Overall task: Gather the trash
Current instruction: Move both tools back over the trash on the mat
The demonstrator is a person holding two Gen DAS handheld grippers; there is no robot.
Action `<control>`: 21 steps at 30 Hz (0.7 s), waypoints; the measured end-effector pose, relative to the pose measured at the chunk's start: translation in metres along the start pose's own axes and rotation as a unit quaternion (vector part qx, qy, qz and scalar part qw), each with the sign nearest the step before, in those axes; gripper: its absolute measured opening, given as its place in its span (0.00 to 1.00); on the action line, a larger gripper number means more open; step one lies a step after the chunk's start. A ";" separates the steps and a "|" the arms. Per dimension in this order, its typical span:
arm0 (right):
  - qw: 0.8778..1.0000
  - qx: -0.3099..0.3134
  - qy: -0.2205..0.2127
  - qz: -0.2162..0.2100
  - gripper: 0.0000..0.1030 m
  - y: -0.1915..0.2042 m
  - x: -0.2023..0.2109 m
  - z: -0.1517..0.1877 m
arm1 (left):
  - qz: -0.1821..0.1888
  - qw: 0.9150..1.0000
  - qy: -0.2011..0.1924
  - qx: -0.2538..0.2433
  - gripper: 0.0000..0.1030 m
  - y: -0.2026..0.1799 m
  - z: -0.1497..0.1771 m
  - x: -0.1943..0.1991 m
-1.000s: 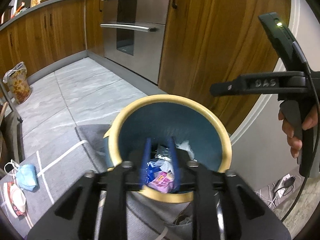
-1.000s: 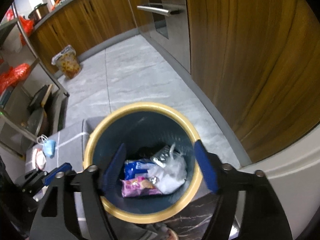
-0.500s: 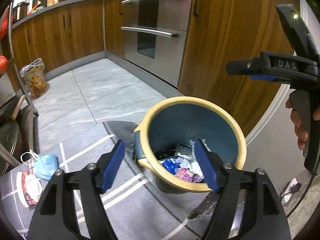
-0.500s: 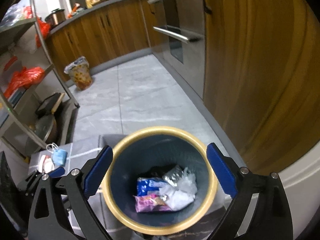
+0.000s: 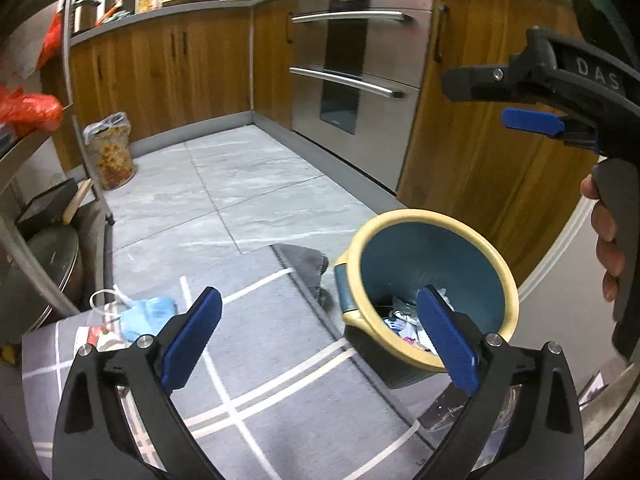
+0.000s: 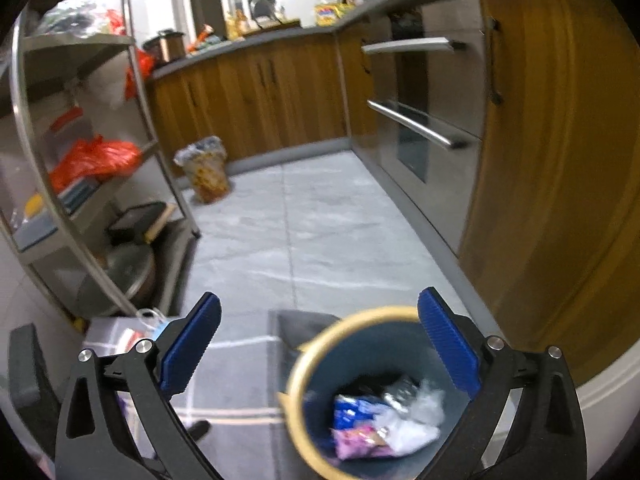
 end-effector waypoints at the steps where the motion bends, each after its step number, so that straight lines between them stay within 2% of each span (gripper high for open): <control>1: 1.000 0.007 0.001 -0.006 0.95 0.009 -0.003 0.001 | -0.004 1.000 -0.001 0.001 0.94 0.004 0.001 0.003; 6: 0.998 0.054 0.020 -0.027 0.95 0.046 -0.018 0.006 | -0.022 1.000 0.000 -0.004 0.94 0.021 0.010 0.017; 13: 0.995 0.056 0.042 -0.077 0.95 0.096 -0.036 0.008 | -0.045 0.999 0.012 0.028 0.94 0.059 0.026 0.034; 21: 0.986 0.102 0.068 -0.113 0.95 0.164 -0.055 0.022 | -0.088 0.994 0.026 0.052 0.94 0.104 0.049 0.056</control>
Point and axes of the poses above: each gripper's, at about its wrist camera, not at the fingertips, and x roughly against the way its jaws point, y to its left, z to its underside, the point moved 2 cm from there along -x, roughly the way its jaws point, and after that the axes turned 8 degrees about z, right-handed, at the moved point
